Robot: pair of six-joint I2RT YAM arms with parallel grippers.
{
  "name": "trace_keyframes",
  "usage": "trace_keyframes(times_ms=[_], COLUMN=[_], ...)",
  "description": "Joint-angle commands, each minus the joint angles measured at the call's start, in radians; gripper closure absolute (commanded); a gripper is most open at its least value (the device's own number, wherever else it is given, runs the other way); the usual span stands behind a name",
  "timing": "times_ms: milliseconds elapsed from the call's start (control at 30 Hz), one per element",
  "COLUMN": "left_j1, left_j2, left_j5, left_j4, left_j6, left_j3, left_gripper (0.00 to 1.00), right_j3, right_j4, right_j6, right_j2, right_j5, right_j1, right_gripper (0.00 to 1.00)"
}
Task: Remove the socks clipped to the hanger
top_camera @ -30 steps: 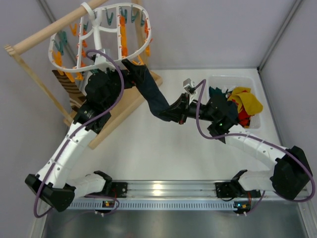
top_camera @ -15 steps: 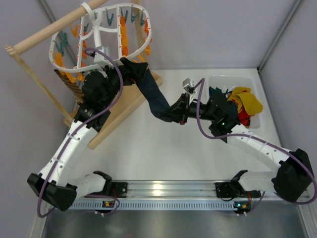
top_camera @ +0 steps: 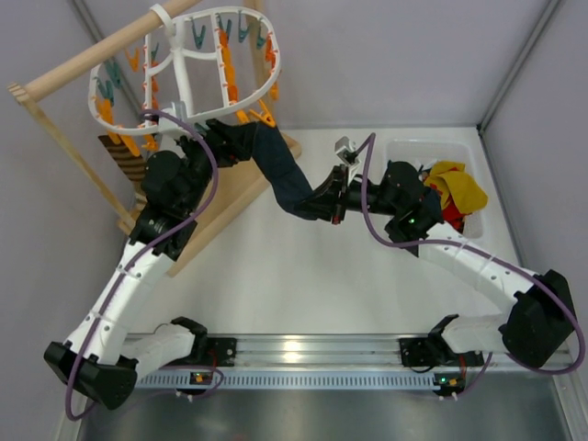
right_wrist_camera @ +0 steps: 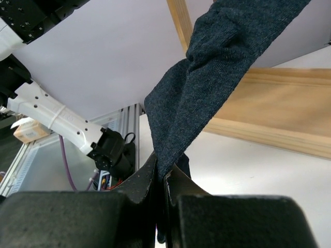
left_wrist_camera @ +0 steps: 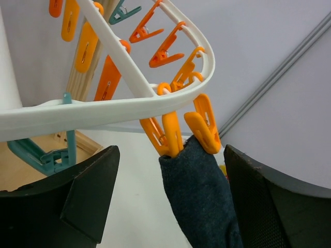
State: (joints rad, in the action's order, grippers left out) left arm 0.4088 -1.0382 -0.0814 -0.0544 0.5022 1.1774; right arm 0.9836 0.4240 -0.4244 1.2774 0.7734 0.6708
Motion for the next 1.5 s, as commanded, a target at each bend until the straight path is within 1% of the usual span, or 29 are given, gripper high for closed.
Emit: trace_keyframes(times_ms=[0, 100, 133, 200, 233, 267, 400, 500, 567, 733, 833, 933, 1000, 1033, 1100, 1133, 1167, 1233, 1333, 1367, 1467], left_j1=[-0.025, -0.05, -0.054, -0.064, -0.065, -0.065, -0.07, -0.076, -0.082, -0.097, -0.103, -0.11, -0.111, -0.111, -0.113, -0.114, -0.113, -0.113, -0.113, -0.113, -0.113], left_j2=[-0.043, -0.078, -0.089, -0.097, -0.098, -0.098, -0.097, -0.095, -0.103, -0.135, -0.151, -0.161, -0.164, -0.164, -0.166, -0.164, -0.166, -0.164, -0.163, -0.163, -0.163], left_j5=[0.021, 0.077, 0.077, 0.117, 0.124, 0.127, 0.127, 0.124, 0.124, 0.144, 0.144, 0.149, 0.15, 0.15, 0.149, 0.149, 0.147, 0.155, 0.154, 0.152, 0.157], left_j4=[-0.059, -0.099, -0.111, -0.151, -0.166, -0.183, -0.255, -0.291, -0.297, -0.312, -0.318, -0.331, -0.334, -0.334, -0.334, -0.334, -0.334, -0.334, -0.334, -0.334, -0.334], left_j6=[0.005, 0.028, 0.041, 0.047, 0.05, 0.05, 0.045, 0.038, 0.036, 0.032, 0.03, 0.033, 0.029, 0.026, 0.01, 0.006, 0.002, -0.008, -0.016, -0.016, -0.024], left_j3=[0.037, 0.042, 0.041, 0.033, 0.03, 0.025, 0.004, -0.005, -0.002, 0.014, 0.013, 0.007, 0.008, 0.01, 0.011, 0.013, 0.013, 0.013, 0.011, 0.011, 0.014], left_gripper=[0.15, 0.18, 0.21, 0.21, 0.24, 0.27, 0.29, 0.29, 0.3, 0.37, 0.49, 0.54, 0.55, 0.61, 0.64, 0.67, 0.76, 0.87, 0.98, 1.0, 1.0], right_j3=[0.044, 0.046, 0.046, 0.046, 0.047, 0.047, 0.046, 0.046, 0.046, 0.047, 0.047, 0.047, 0.046, 0.046, 0.044, 0.04, 0.036, 0.024, 0.007, 0.003, -0.016], right_j4=[0.009, 0.004, 0.002, 0.001, 0.001, 0.001, 0.002, 0.002, 0.004, 0.004, 0.005, 0.004, 0.001, 0.001, 0.001, 0.001, 0.002, 0.013, 0.022, 0.022, 0.025], right_j6=[-0.002, 0.004, 0.006, 0.007, 0.007, 0.007, 0.01, 0.01, 0.01, 0.015, 0.018, 0.021, 0.024, 0.027, 0.03, 0.033, 0.033, 0.032, 0.03, 0.033, 0.036], right_j2=[0.005, 0.007, 0.008, 0.01, 0.008, 0.01, 0.02, 0.026, 0.03, 0.036, 0.042, 0.045, 0.049, 0.051, 0.054, 0.057, 0.057, 0.057, 0.053, 0.048, 0.037], right_j5=[0.04, 0.059, 0.067, 0.073, 0.082, 0.087, 0.096, 0.102, 0.104, 0.112, 0.112, 0.113, 0.115, 0.115, 0.115, 0.115, 0.113, 0.112, 0.11, 0.11, 0.107], right_j1=[-0.011, -0.011, -0.013, -0.013, -0.011, -0.011, -0.011, -0.011, -0.011, -0.01, -0.01, -0.01, -0.01, -0.01, -0.01, -0.01, -0.01, -0.008, -0.008, -0.01, -0.008], right_gripper=[1.0, 1.0, 1.0, 1.0, 1.0, 1.0, 1.0, 1.0, 1.0, 1.0, 1.0, 1.0, 1.0, 1.0, 1.0, 1.0, 1.0, 1.0, 1.0, 1.0, 1.0])
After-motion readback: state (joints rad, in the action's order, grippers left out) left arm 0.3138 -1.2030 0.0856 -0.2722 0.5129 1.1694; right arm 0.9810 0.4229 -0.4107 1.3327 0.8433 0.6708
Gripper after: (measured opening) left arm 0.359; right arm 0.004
